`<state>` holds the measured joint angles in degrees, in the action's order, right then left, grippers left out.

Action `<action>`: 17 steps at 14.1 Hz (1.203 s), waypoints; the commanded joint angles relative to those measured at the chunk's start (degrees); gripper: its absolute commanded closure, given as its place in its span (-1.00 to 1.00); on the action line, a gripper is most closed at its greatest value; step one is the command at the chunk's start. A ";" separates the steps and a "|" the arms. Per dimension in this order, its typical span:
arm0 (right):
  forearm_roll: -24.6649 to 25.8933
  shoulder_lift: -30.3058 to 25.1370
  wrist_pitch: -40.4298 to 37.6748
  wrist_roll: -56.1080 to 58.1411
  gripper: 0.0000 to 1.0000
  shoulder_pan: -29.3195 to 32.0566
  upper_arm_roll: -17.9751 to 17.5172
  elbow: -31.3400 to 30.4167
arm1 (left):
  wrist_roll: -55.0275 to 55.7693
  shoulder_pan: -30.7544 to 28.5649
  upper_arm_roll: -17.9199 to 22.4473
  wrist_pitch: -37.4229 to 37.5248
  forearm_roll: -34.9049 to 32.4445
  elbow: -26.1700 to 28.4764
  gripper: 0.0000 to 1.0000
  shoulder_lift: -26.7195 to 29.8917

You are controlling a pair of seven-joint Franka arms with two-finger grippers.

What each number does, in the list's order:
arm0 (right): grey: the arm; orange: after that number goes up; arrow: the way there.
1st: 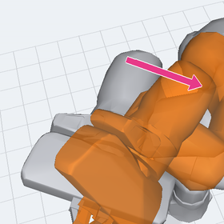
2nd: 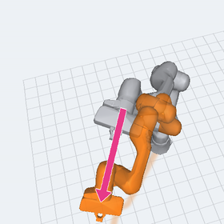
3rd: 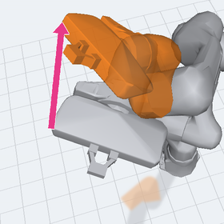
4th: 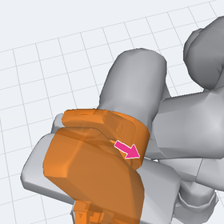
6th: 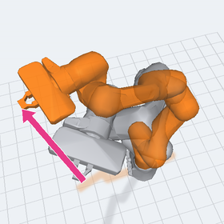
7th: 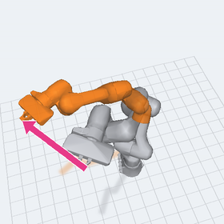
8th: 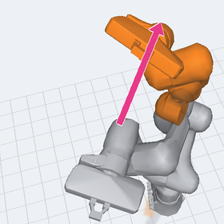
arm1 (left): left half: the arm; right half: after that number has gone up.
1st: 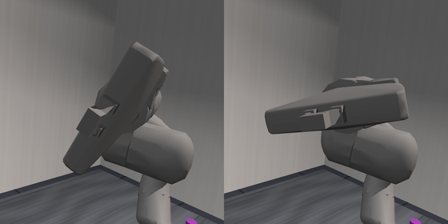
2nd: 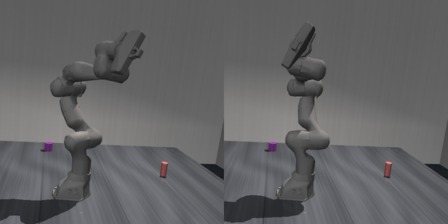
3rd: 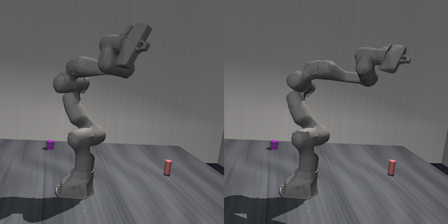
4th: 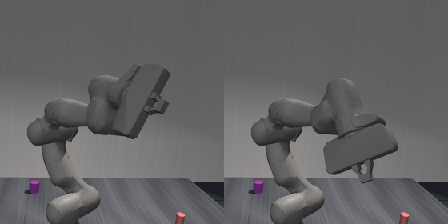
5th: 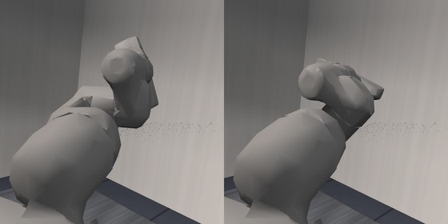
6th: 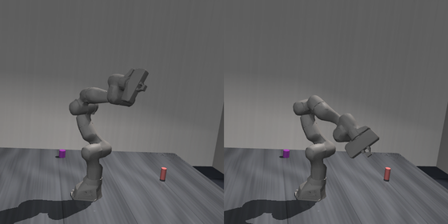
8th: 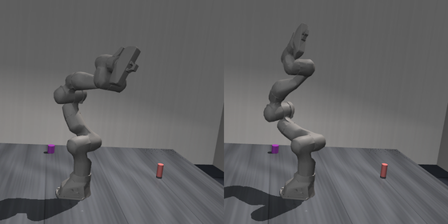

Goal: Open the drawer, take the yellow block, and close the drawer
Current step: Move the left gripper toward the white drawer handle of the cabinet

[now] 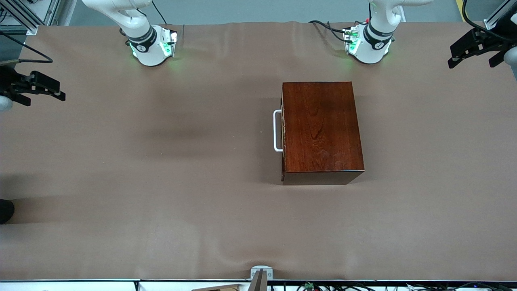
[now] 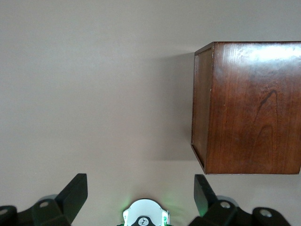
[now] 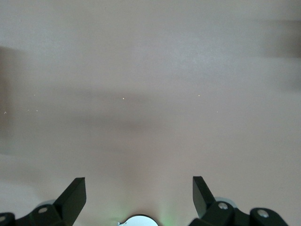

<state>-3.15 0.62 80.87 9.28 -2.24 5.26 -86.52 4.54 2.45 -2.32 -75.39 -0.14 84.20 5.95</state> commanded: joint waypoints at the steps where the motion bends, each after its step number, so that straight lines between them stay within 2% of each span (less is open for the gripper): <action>1: 1.12 -1.41 -0.01 0.39 -1.00 -0.13 -0.25 -1.28 | -0.94 -0.87 -0.49 0.86 0.41 -0.88 -1.00 -0.07; 13: 1.12 -1.41 -0.01 0.39 -1.00 -0.13 -0.16 -1.28 | -0.15 0.09 -0.93 0.86 0.93 -0.88 -1.00 -0.15; 17: 1.04 -1.41 -0.10 0.39 -1.00 -0.13 -0.16 -1.28 | 0.21 0.62 -4.96 0.78 0.23 -0.88 -1.00 -1.56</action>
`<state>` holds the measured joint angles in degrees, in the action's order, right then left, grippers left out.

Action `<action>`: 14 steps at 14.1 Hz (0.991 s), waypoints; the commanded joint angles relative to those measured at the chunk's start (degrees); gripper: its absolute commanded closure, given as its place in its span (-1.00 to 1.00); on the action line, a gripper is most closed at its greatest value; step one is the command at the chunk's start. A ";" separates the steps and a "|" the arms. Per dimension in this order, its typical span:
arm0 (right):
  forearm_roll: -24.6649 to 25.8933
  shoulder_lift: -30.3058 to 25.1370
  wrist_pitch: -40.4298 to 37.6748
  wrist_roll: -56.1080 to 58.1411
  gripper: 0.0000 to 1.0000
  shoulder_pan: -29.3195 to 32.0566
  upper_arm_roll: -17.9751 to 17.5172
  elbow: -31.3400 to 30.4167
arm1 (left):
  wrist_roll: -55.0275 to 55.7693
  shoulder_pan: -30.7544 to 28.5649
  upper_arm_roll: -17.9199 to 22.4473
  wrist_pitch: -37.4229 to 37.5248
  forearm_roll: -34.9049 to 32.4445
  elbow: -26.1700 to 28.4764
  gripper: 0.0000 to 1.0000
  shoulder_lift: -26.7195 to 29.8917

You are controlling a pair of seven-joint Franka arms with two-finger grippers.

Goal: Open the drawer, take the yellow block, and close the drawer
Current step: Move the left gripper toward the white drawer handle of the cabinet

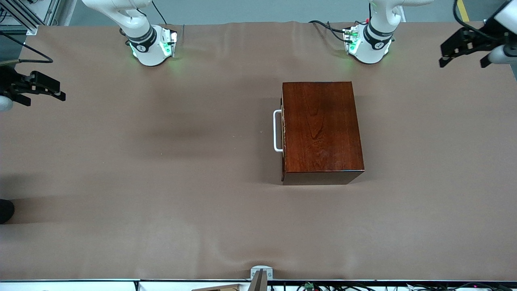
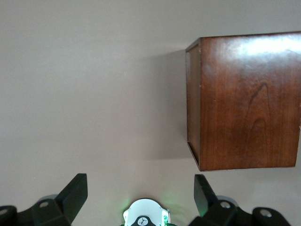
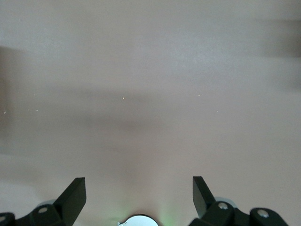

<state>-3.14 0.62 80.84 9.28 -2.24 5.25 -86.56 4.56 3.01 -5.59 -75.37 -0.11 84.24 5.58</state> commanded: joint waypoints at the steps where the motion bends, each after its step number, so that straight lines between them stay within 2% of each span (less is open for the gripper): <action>1: 1.12 -1.41 -0.07 0.39 -1.00 -0.13 -0.15 -1.24 | 0.27 0.06 -2.84 0.57 0.20 -0.92 -1.00 -1.97; 4: 1.04 -1.41 -0.16 0.39 -1.00 0.04 -0.15 -1.24 | 0.36 0.24 -7.58 -0.13 0.55 -1.27 -1.00 -3.81; 6: 1.12 -1.41 -0.16 0.39 -1.00 0.04 -0.15 -1.24 | 1.14 0.24 -11.53 -1.53 0.46 -3.46 -1.00 -7.23; 10: 1.12 -1.41 -0.33 0.39 -1.00 0.04 -0.06 -1.24 | 10.78 1.46 -19.45 -6.71 0.38 -6.98 -1.00 -14.44; 14: 1.12 -1.41 -0.68 0.48 -1.00 0.22 0.11 -1.24 | 22.21 10.50 -19.46 -10.33 -1.98 -8.56 -1.00 -20.33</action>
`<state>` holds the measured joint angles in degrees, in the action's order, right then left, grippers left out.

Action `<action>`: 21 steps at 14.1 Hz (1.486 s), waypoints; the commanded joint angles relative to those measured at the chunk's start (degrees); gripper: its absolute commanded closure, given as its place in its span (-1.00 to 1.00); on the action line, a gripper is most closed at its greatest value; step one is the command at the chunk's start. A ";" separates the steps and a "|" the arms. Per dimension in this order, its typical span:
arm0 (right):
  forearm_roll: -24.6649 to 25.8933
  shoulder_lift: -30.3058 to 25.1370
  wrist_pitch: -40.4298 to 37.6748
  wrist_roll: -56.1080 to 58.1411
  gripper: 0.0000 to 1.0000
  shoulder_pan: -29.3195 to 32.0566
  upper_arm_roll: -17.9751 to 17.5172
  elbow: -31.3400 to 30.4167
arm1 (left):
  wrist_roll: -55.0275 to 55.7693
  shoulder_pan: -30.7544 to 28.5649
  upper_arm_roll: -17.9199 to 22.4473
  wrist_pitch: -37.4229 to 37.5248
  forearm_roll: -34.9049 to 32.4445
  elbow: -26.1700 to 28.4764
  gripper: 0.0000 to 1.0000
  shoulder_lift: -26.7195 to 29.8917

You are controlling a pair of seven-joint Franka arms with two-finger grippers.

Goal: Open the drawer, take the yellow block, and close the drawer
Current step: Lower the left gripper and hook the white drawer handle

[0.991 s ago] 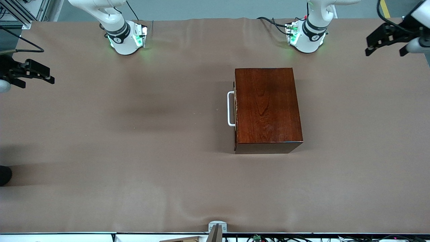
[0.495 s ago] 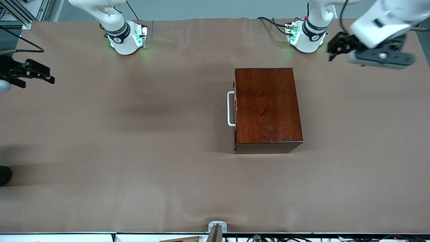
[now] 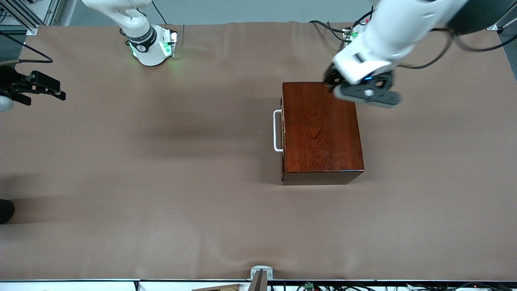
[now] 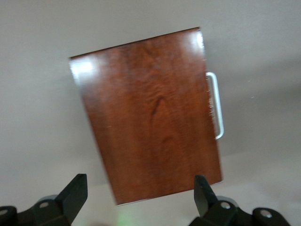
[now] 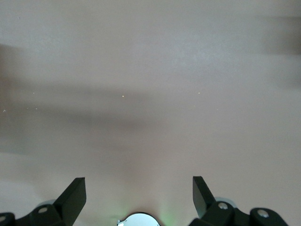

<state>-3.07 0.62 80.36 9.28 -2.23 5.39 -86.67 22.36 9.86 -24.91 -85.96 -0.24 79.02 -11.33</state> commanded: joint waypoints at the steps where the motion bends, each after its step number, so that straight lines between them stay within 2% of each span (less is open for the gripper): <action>1: 1.04 -1.41 -0.20 0.48 -1.00 0.30 -0.03 -1.05 | 7.23 6.37 0.03 -0.17 -2.83 -3.61 -1.00 -5.01; 5: 1.04 -1.41 -0.02 0.39 -1.00 0.03 -0.12 -1.05 | 18.22 15.78 0.74 -1.58 -4.68 -7.73 -1.00 -12.21; 7: 1.04 -1.41 -0.11 0.39 -1.00 0.03 -0.12 -1.05 | 22.36 19.56 2.13 -4.81 -4.77 -8.00 -1.00 -14.24; 9: 1.04 -1.41 -0.20 0.39 -1.00 0.03 -0.12 -1.13 | 23.34 25.26 7.04 -5.80 -5.73 -8.00 -1.00 -16.17; 13: 0.96 -1.41 -0.46 0.30 -1.00 0.21 -0.03 -1.13 | 26.86 41.52 21.97 -8.08 -7.67 -10.45 -1.00 -23.19; 15: 1.04 -1.41 -0.46 0.39 -1.00 0.12 -0.12 -1.13 | 26.69 46.80 28.05 -9.74 -7.67 -12.04 -1.00 -27.07; 16: 1.04 -1.32 -0.46 0.30 -1.00 0.12 -0.03 -1.13 | 26.69 47.87 29.55 -11.15 -7.67 -12.13 -1.00 -27.95; 19: 0.96 -1.32 -0.46 0.30 -1.00 0.03 -0.03 -1.05 | 26.42 48.32 30.09 -11.95 -7.93 -12.05 -1.00 -29.28; 21: 0.96 -1.32 -0.46 0.30 -1.00 0.03 -0.03 -1.13 | 26.33 48.93 30.09 -11.43 -11.77 -11.78 -1.00 -29.80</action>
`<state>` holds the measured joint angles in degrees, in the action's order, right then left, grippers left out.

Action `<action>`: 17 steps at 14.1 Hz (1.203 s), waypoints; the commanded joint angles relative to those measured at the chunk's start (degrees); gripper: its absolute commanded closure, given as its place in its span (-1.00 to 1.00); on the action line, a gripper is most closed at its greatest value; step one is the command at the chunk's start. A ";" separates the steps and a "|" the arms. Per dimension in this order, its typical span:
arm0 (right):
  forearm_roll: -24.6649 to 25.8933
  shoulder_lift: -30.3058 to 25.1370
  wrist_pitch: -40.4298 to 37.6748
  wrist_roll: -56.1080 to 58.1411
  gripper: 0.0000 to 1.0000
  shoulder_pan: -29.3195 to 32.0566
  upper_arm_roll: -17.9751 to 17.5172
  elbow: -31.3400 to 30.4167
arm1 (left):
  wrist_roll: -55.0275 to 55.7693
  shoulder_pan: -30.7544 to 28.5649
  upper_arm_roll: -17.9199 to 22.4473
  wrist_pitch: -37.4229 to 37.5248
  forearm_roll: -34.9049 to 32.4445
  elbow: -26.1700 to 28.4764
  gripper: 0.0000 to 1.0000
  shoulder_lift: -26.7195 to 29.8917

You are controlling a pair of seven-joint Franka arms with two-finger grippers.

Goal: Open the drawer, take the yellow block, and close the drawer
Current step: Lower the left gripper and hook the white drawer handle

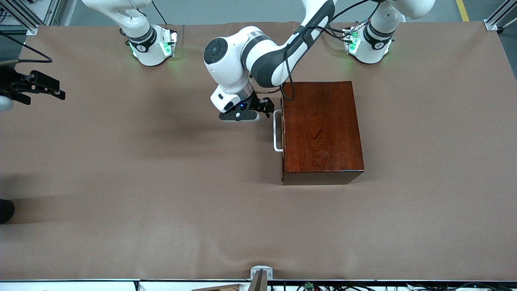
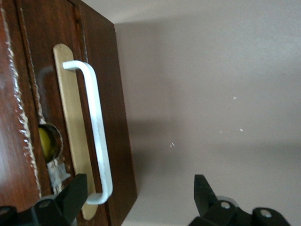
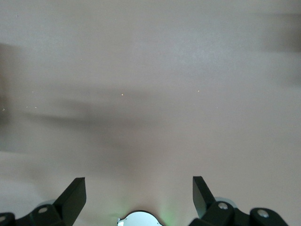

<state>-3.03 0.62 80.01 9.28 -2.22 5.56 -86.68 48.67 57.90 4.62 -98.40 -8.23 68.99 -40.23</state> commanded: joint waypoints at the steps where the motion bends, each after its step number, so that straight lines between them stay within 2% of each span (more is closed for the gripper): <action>1: 0.92 -1.32 -0.11 0.30 -1.00 0.02 -0.20 -1.13 | -0.07 0.99 0.48 1.02 -4.94 -1.76 -1.00 -1.08; 8: 0.92 -1.32 -0.11 0.30 -1.00 0.02 -0.20 -1.04 | 0.81 0.64 1.79 0.84 -4.96 -1.58 -1.00 -4.15; 17: 0.92 -0.79 -0.11 0.21 -1.00 0.72 0.68 -0.42 | 9.68 -0.16 1.97 -1.43 -4.43 -1.67 -1.00 -6.71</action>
<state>-2.98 0.62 80.00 9.28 -2.11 6.32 -86.68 56.69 57.89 6.29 -98.84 -12.14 69.08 -45.88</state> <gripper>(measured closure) 0.000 0.000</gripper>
